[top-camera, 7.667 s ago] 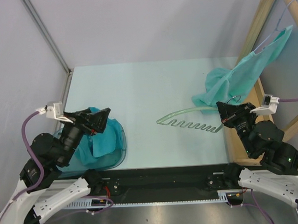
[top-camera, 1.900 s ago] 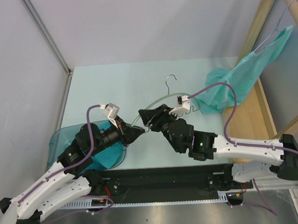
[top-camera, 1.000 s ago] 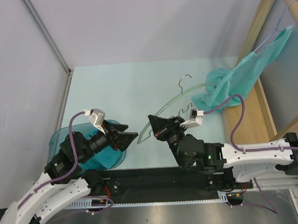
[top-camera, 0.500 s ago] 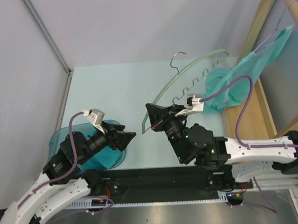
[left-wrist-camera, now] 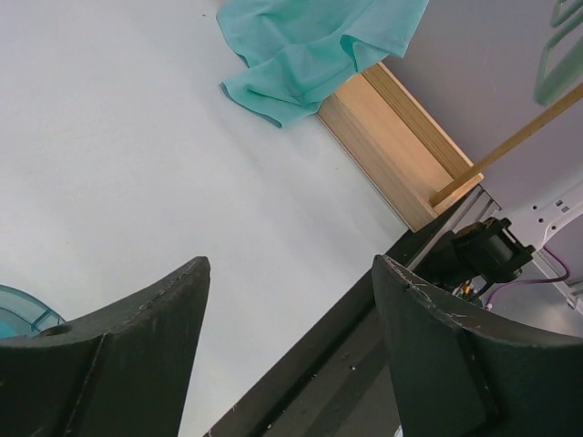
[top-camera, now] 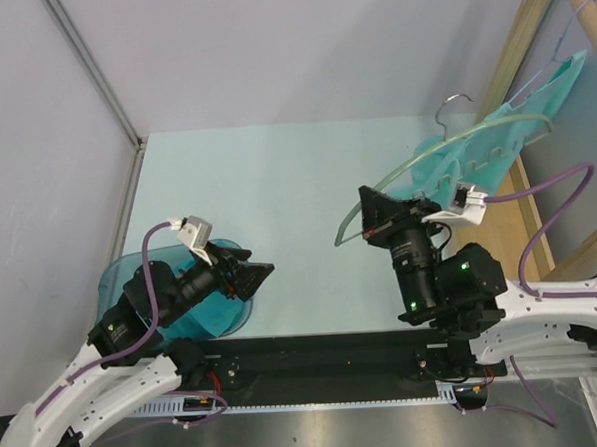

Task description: Remove the t-shirt from the hanger

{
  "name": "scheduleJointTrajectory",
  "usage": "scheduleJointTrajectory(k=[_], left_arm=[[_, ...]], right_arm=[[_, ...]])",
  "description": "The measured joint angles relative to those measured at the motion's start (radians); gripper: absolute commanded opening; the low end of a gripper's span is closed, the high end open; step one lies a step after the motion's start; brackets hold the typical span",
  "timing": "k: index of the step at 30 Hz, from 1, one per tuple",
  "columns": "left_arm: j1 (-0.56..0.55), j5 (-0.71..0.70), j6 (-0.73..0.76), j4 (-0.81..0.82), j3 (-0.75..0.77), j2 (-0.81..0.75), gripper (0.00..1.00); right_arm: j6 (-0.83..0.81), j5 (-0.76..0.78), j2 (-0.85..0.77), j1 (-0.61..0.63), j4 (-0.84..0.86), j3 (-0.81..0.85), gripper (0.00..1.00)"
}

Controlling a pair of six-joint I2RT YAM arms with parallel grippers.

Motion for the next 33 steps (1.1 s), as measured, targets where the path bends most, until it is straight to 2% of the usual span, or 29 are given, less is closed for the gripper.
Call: scheduleJointTrajectory(k=[8, 12, 26, 33], left_arm=[[0.0, 0.0, 0.0, 0.0, 0.0, 0.008, 0.79], [0.0, 0.009, 0.0, 0.0, 0.0, 0.011, 0.79], [0.0, 0.018, 0.0, -0.007, 0.019, 0.014, 0.8], [0.0, 0.018, 0.0, -0.008, 0.019, 0.018, 0.8]], right_arm=[[0.231, 0.004, -0.131, -0.182, -0.168, -0.019, 0.0], [0.292, 0.006, -0.15, -0.256, -0.189, 0.005, 0.0], [0.284, -0.001, -0.05, -0.413, -0.109, 0.194, 0.0], [0.294, 0.019, -0.03, -0.522, -0.11, 0.223, 0.0]])
